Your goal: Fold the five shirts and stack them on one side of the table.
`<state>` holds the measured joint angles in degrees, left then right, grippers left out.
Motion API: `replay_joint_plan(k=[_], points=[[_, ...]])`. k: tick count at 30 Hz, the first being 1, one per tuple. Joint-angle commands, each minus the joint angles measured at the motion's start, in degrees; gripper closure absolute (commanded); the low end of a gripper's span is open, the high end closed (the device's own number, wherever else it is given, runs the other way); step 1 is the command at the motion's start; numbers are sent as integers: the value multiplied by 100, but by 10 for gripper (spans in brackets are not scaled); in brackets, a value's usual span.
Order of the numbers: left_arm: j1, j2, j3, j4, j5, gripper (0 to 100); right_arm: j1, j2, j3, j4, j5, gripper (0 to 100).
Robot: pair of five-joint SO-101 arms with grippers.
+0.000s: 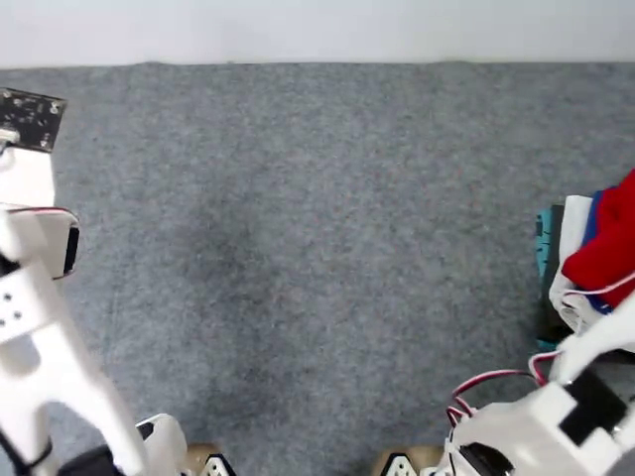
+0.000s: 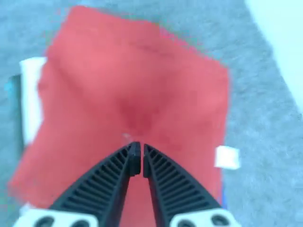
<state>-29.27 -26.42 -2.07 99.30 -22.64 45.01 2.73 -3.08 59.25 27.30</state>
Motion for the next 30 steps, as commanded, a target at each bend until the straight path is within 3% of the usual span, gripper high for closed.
replay_joint_plan(k=[1,9,16,23,30], points=[[18,-642,75,123,-9,985,-356,-541,-185,848,-88,985],[18,-2057,1332,35,1011,985,-936,-1191,-176,2211,-387,991],[185,-3763,3090,-1037,1459,985,-1560,-1807,-149,2844,-1284,991],[905,-5890,5666,-2646,1820,986,-2088,-2800,1169,2396,-1679,991],[932,-7279,7327,-3068,2013,986,-2703,-4602,3657,1174,-1890,991]])
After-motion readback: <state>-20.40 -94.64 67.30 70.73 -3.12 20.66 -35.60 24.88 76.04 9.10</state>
